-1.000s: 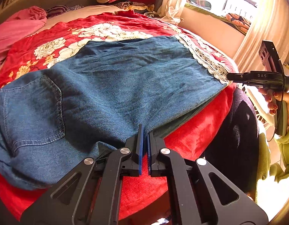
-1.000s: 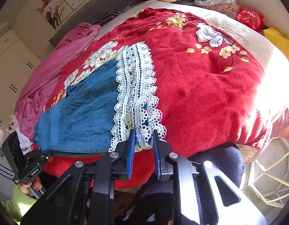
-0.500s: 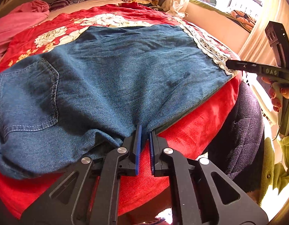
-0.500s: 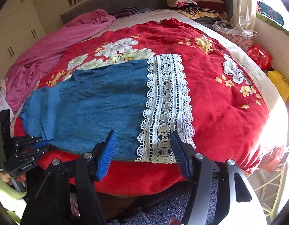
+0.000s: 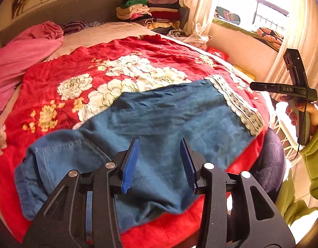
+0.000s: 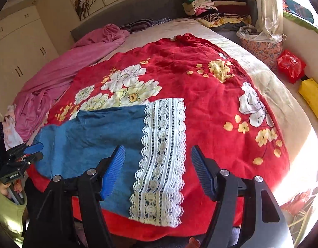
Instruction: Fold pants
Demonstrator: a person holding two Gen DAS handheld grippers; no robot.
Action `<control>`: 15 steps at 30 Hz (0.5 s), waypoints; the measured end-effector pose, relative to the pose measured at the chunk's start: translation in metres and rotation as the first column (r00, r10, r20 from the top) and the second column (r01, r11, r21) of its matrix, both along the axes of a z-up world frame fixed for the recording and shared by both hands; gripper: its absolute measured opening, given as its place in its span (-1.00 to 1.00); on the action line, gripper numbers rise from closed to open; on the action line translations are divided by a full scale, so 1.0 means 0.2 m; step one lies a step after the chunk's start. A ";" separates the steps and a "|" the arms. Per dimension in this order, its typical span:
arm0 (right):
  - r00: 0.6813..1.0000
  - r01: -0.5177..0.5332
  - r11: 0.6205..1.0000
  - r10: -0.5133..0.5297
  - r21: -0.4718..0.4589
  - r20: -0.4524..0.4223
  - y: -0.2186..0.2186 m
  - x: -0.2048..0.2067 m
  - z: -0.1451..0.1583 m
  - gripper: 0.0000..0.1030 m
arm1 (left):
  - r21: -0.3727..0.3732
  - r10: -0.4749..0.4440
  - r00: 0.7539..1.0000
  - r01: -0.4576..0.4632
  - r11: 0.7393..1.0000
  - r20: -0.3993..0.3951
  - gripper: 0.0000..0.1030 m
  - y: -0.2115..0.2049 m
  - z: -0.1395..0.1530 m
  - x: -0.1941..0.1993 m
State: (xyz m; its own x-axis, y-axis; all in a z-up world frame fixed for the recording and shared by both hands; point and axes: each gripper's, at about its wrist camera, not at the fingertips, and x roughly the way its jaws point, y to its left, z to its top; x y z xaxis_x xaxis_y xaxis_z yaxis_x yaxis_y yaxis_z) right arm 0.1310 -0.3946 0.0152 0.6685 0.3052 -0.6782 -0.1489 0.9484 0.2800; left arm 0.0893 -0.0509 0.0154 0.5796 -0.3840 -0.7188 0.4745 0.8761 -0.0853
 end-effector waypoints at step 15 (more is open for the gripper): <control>0.990 -0.062 0.996 0.070 0.068 -0.120 -0.04 0.50 -0.16 0.27 | 0.073 0.037 0.987 -0.026 0.997 -0.156 -0.18 -0.04 -0.17 0.67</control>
